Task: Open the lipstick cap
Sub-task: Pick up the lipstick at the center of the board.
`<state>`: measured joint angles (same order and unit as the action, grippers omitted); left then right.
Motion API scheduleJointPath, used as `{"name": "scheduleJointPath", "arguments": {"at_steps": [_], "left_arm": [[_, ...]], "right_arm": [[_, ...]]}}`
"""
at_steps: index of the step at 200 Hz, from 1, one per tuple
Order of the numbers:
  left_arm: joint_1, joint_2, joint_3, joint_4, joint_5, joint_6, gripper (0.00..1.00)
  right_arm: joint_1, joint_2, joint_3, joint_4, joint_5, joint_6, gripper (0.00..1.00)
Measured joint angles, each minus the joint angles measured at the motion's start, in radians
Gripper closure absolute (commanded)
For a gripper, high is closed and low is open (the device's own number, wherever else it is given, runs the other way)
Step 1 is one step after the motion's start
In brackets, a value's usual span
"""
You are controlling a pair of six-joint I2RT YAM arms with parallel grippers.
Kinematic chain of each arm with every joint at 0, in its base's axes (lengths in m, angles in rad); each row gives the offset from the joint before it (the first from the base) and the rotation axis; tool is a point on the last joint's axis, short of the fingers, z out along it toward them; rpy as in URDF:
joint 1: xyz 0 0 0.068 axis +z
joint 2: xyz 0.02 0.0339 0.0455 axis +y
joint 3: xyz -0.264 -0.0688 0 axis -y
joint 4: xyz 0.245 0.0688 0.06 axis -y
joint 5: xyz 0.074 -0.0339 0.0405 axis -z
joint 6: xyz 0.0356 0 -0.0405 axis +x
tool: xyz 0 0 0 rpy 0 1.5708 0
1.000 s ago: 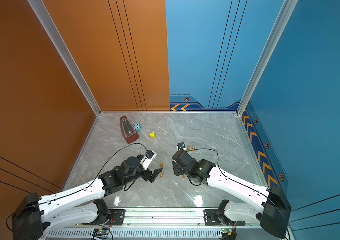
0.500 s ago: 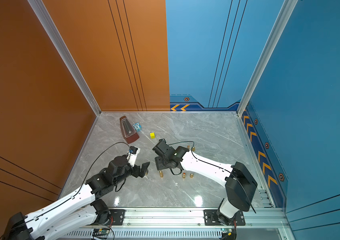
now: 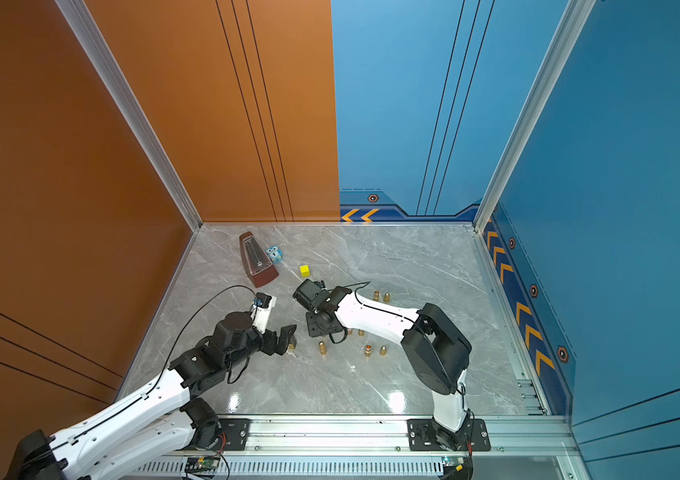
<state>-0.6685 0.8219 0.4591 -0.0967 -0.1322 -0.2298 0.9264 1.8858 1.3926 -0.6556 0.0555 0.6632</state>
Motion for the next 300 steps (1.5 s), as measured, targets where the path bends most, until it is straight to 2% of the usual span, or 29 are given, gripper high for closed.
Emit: {"name": "scheduleJointPath", "arguments": {"at_steps": [132,196,254,300], "left_arm": [[0.0,0.022,0.0,0.027,0.029,0.0,0.01],[0.0,0.024,0.0,0.034,0.05,0.001,0.01],[-0.01,0.042,0.002,0.05,0.1,0.036,0.01],[-0.075,0.09,0.009,0.093,0.152,0.09,0.01]], "right_arm": [[-0.007,0.08,0.007,0.002,0.003,0.011,0.81],[-0.014,0.07,0.004,0.003,0.008,0.006,0.84],[-0.058,-0.119,-0.077,0.005,-0.005,-0.019,0.84],[-0.106,-0.275,-0.147,0.002,-0.085,-0.067,0.84]]}}
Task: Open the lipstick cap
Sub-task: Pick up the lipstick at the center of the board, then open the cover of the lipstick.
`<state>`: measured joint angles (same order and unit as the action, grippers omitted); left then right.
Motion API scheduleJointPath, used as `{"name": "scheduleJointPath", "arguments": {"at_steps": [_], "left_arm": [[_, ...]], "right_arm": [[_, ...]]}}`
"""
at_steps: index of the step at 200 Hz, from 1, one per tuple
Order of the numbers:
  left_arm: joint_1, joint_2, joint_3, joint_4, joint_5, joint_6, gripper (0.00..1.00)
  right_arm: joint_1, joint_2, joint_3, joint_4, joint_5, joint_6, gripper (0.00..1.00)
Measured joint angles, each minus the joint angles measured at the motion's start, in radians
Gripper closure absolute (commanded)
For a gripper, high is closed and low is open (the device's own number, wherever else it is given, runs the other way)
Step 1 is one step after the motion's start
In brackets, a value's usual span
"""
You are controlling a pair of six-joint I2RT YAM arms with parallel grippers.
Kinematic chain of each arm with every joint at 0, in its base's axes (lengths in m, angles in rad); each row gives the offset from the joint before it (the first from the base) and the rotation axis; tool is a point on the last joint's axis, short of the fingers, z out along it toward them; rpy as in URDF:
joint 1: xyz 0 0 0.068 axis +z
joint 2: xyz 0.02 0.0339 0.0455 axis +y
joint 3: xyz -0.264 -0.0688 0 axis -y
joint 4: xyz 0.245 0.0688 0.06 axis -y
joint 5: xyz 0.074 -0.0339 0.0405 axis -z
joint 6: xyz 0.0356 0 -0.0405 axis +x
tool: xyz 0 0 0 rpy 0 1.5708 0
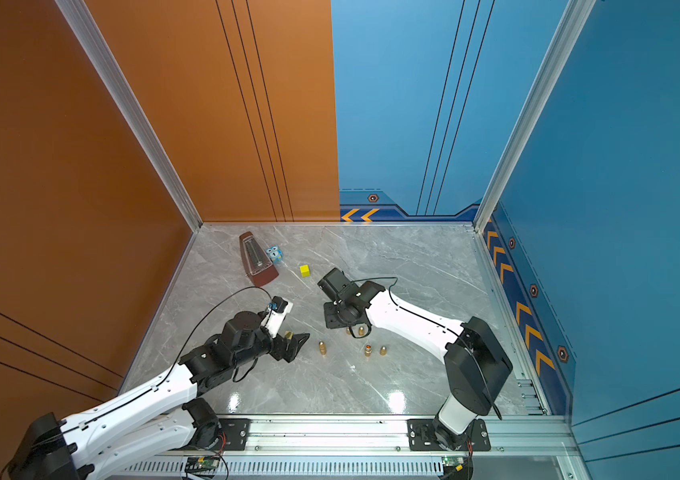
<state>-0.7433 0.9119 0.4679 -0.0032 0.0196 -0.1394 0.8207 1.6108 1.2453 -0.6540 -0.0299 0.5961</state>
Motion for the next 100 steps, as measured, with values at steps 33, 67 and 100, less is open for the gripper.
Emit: {"name": "scheduleJointPath", "arguments": {"at_steps": [33,67,100], "left_arm": [[-0.053,0.053,0.002,0.051,0.038,0.033,0.01],[-0.089,0.126,0.016,0.114,0.076,0.058,0.09],[-0.103,0.197,0.038,0.182,0.121,0.073,0.26]], "right_arm": [[-0.03,-0.085,-0.053,-0.008,-0.11,-0.037,0.84],[-0.051,-0.15,-0.093,-0.009,-0.243,-0.061,0.84],[-0.063,-0.183,-0.116,-0.009,-0.354,-0.073,0.84]]}}
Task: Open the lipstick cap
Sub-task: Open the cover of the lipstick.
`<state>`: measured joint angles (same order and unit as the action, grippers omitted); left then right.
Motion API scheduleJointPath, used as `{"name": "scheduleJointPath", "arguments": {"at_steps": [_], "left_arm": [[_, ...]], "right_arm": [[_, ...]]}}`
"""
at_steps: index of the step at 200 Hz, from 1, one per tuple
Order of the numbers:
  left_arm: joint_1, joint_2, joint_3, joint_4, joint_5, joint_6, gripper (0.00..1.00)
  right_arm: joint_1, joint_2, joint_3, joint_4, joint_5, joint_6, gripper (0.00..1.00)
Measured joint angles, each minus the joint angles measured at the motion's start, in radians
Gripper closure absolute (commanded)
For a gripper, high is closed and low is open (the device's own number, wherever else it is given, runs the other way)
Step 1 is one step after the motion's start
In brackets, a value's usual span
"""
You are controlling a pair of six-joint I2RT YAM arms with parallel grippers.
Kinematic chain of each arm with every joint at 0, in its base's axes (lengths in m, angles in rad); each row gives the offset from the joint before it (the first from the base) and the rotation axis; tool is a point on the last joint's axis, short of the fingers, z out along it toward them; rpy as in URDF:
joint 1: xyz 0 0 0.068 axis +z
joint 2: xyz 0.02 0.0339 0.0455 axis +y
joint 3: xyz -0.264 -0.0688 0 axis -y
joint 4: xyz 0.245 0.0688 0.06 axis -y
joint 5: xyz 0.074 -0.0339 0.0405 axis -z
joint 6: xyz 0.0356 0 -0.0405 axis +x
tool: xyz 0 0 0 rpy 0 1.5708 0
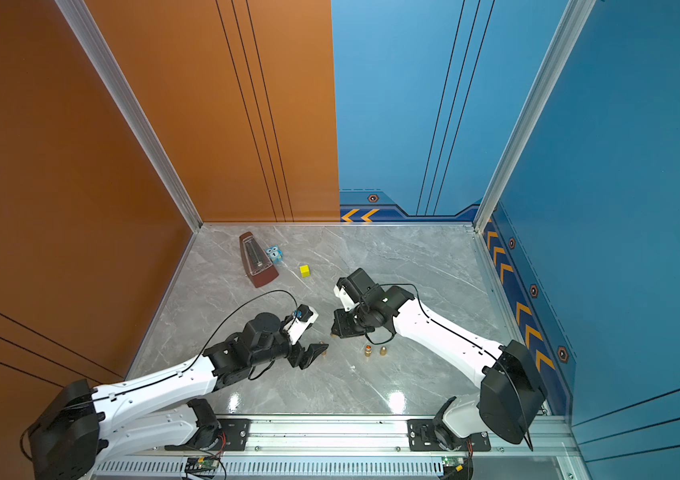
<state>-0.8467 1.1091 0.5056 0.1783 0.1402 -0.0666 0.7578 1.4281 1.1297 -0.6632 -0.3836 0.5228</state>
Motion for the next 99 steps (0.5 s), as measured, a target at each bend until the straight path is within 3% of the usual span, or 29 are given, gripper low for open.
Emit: {"name": "scheduleJointPath", "arguments": {"at_steps": [39,99], "left_arm": [[-0.019,0.087,0.051,0.053,0.048,0.019,0.41],[-0.032,0.11,0.056,0.113,0.09,0.025,0.55]], "right_arm": [[-0.002,-0.021,-0.022,0.001,-0.068,0.001,0.84],[-0.026,-0.053,-0.053,0.034,-0.111,0.009,0.84]]}}
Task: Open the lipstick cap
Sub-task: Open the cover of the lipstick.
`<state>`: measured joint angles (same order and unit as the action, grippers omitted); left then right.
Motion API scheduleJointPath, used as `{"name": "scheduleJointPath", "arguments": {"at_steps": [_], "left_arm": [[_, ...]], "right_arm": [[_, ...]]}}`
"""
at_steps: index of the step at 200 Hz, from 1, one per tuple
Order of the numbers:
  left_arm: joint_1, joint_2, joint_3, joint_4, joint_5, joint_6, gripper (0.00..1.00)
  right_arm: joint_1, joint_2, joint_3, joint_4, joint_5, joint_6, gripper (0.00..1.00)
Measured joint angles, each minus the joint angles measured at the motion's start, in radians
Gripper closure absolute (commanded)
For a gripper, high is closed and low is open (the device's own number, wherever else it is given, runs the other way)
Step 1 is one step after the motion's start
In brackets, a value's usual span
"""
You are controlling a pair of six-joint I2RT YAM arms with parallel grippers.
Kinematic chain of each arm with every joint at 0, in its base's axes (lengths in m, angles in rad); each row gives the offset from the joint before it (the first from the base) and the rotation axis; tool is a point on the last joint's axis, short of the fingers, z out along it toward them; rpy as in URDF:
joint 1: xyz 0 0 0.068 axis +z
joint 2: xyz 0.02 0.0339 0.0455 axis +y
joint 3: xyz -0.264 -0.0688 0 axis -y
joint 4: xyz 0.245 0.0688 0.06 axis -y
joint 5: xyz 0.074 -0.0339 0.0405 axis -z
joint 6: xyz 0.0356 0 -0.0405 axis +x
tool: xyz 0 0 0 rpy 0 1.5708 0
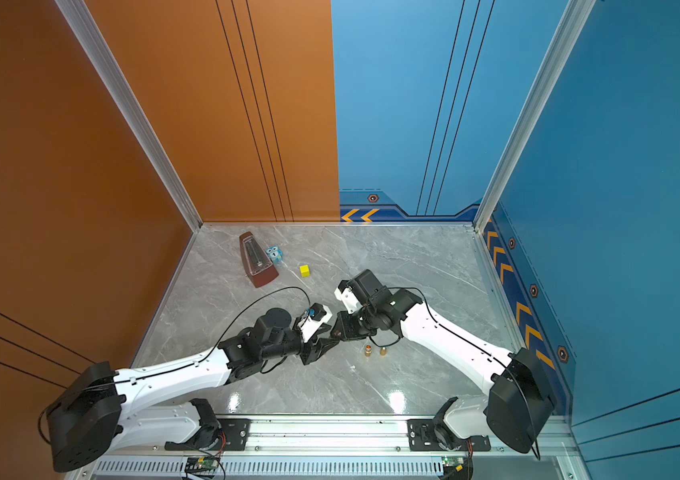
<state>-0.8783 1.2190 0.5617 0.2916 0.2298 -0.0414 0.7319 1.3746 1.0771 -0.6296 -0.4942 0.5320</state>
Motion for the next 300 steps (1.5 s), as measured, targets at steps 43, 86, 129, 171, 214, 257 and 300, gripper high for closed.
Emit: {"name": "scheduleJointPath", "arguments": {"at_steps": [43,86,129,171,214,257,300], "left_arm": [[-0.001,0.008,0.0,0.008,0.012,0.003,0.65],[-0.008,0.014,0.005,0.012,0.019,0.015,0.81],[-0.011,0.014,0.005,0.012,0.018,0.027,0.98],[-0.013,0.014,0.006,0.038,0.006,0.026,1.0],[-0.013,0.013,0.007,0.033,-0.012,0.026,1.0],[-0.013,0.014,0.007,0.033,-0.013,0.023,1.0],[-0.013,0.014,0.007,0.029,-0.023,0.018,1.0]], "right_arm": [[-0.014,-0.016,-0.012,0.016,-0.021,0.012,0.84],[-0.019,-0.019,-0.013,0.027,-0.029,0.019,0.85],[-0.022,-0.02,-0.013,0.029,-0.029,0.019,0.83],[-0.039,-0.037,-0.013,0.032,-0.029,0.019,0.71],[-0.064,-0.076,-0.013,0.038,0.002,0.023,0.58],[-0.066,-0.079,-0.013,0.039,0.02,0.019,0.69],[-0.064,-0.076,-0.013,0.053,0.014,0.014,0.8]]}}
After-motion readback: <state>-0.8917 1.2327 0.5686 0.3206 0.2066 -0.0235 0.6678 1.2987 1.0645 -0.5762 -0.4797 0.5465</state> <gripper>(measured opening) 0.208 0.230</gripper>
